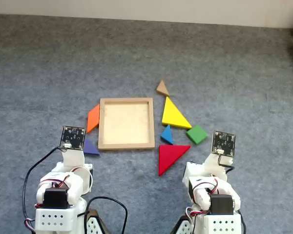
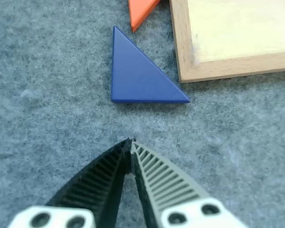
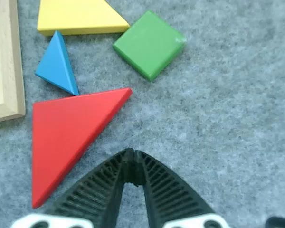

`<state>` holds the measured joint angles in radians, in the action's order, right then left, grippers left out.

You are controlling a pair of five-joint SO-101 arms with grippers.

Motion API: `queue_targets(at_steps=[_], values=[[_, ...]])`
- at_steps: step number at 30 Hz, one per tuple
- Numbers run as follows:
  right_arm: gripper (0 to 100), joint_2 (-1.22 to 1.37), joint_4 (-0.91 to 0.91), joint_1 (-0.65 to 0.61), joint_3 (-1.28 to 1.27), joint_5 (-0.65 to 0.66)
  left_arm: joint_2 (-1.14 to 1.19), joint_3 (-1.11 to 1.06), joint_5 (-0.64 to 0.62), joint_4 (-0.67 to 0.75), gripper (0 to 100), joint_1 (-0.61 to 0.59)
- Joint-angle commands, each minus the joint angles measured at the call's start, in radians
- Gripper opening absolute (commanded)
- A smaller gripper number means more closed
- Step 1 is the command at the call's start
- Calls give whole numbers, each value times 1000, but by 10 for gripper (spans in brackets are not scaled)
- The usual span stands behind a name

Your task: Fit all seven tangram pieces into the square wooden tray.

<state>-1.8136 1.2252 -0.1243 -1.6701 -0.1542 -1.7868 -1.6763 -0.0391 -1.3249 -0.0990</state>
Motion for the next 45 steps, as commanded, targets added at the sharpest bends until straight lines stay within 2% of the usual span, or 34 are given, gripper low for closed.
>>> queue_targets(at_steps=[1, 9, 12, 24, 27, 35, 39, 45], values=[[9, 1, 4, -15, -99, 2, -16, -19, 6, -5, 8, -10], [9, 1, 13, -8, -90, 6, -16, -19, 6, -5, 8, -10], [9, 1, 4, 39, -79, 6, -16, -19, 6, -5, 8, -10], [8, 51, 131, 58, 426, 6, -16, -19, 6, -5, 8, -10], [8, 191, 131, 58, 538, 6, -16, -19, 6, -5, 8, -10], [12, 773, 120, 54, 908, 9, -16, -19, 6, -5, 8, -10], [13, 970, 15, -10, 1024, 23, -16, -19, 6, -5, 8, -10], [13, 1198, -163, -105, 1066, 348, -16, -19, 6, -5, 8, -10]])
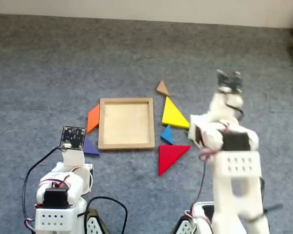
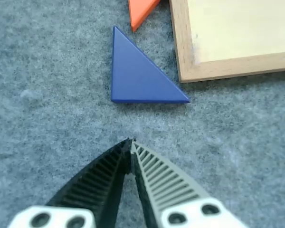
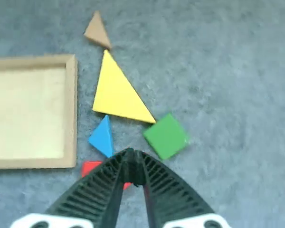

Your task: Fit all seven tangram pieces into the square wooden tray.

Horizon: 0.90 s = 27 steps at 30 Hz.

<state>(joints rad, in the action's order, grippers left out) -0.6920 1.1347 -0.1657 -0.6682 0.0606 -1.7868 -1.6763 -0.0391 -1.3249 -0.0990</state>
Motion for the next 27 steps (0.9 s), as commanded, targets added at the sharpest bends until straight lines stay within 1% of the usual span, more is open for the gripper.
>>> queue_targets(at_steps=[1, 4, 6, 8, 11, 13, 18, 22, 27], values=[[13, 111, -84, -81, 67, 167, -16, -19, 6, -5, 8, -10], [15, 225, -97, -139, 114, 244, -16, -19, 6, -5, 8, -10], [46, 314, -97, -168, 162, 259, -16, -19, 6, -5, 8, -10], [131, 403, -97, -188, 214, 258, -16, -19, 6, -5, 8, -10], [295, 538, -96, -209, 308, 258, -16, -19, 6, -5, 8, -10], [367, 619, -96, -220, 366, 258, -16, -19, 6, -5, 8, -10], [376, 802, -88, -240, 510, 262, -16, -19, 8, -5, 8, -10], [376, 935, -16, -268, 634, 262, -16, -19, 8, -5, 8, -10], [376, 1086, 62, -263, 789, 264, -16, -19, 8, -5, 8, -10]])
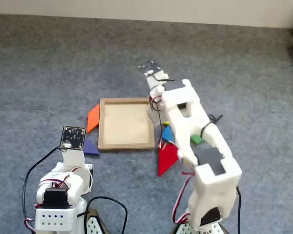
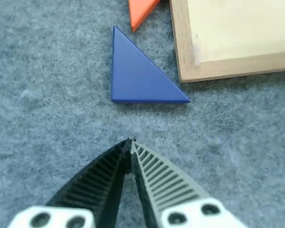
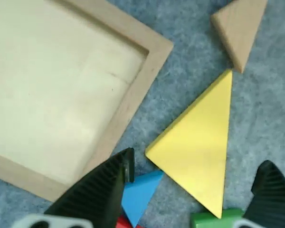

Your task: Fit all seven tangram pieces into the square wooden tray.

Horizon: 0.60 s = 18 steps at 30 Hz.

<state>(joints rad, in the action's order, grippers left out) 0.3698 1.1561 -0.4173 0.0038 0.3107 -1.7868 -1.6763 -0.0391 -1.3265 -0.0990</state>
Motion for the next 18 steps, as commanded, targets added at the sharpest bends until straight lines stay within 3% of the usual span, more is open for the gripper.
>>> queue_targets(at_steps=[1, 12, 18], values=[[376, 50, 54, -5, 142, 14, -16, -19, 8, -3, 8, -10], [376, 176, 124, 39, 239, 17, -16, -19, 8, -3, 8, -10], [375, 179, 124, 51, 236, 95, -16, -19, 8, -3, 8, -10]])
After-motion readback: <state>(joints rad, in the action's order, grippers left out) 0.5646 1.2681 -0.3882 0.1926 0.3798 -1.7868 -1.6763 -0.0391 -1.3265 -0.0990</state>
